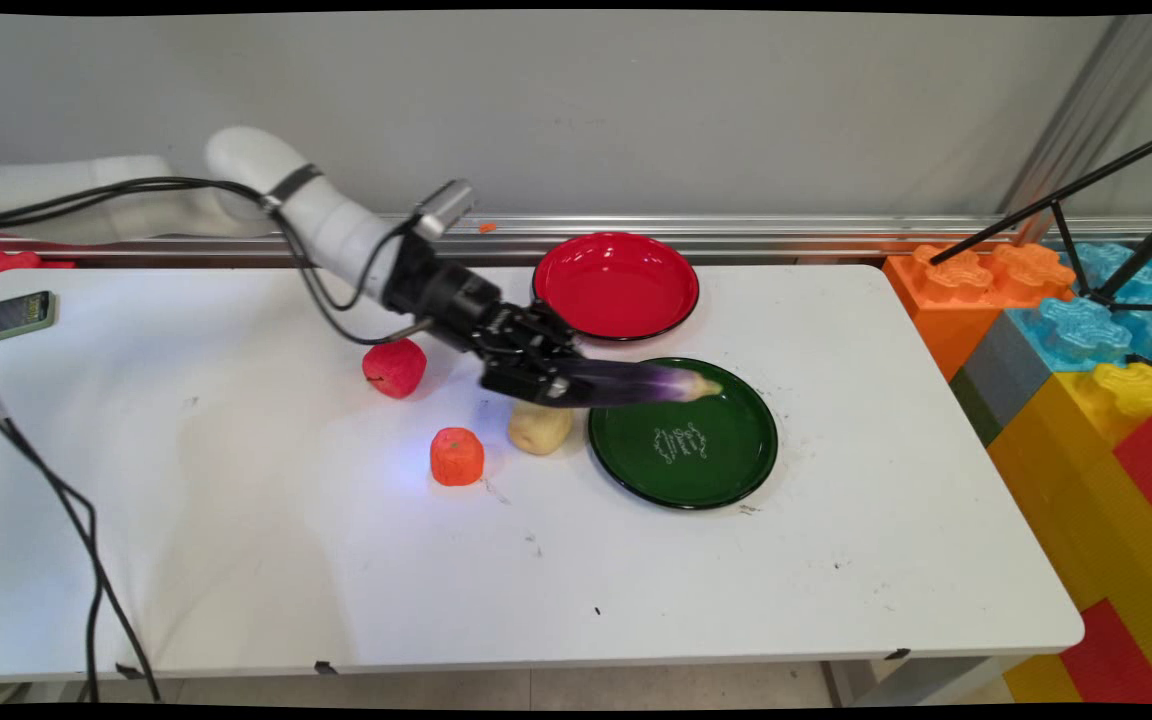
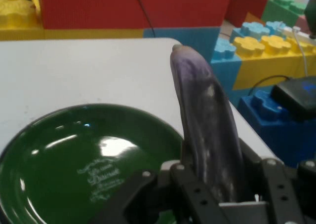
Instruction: Place the picked object on the table
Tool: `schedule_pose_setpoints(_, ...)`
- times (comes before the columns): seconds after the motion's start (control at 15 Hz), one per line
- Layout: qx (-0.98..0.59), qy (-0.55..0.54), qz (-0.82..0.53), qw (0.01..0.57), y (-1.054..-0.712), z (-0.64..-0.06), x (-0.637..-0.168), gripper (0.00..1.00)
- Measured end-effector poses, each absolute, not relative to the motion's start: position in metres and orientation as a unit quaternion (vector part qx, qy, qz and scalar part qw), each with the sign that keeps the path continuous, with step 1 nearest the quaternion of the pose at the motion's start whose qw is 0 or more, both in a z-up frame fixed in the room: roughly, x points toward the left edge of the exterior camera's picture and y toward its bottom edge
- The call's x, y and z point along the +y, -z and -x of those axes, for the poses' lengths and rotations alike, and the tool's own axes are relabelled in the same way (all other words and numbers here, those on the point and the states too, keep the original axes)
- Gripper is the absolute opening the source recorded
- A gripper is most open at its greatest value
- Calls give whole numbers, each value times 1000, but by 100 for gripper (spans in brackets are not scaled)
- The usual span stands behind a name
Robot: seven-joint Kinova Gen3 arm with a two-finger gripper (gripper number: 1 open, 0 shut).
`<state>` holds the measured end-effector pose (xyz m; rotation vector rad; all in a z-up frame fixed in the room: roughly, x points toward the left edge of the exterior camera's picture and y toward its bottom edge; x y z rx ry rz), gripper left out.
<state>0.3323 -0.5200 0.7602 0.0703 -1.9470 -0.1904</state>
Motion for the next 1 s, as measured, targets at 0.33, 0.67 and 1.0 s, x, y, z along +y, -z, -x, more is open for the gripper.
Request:
schedule_pose_setpoints(0.33, -828, 97, -23, 551, -767, -375, -485, 0)
schedule_pose_setpoints(0.67, -836, 106, -20, 537, -758, -408, -460, 0)
schedule_pose_setpoints(1.0, -845, 115, -16, 522, -735, -436, -439, 0)
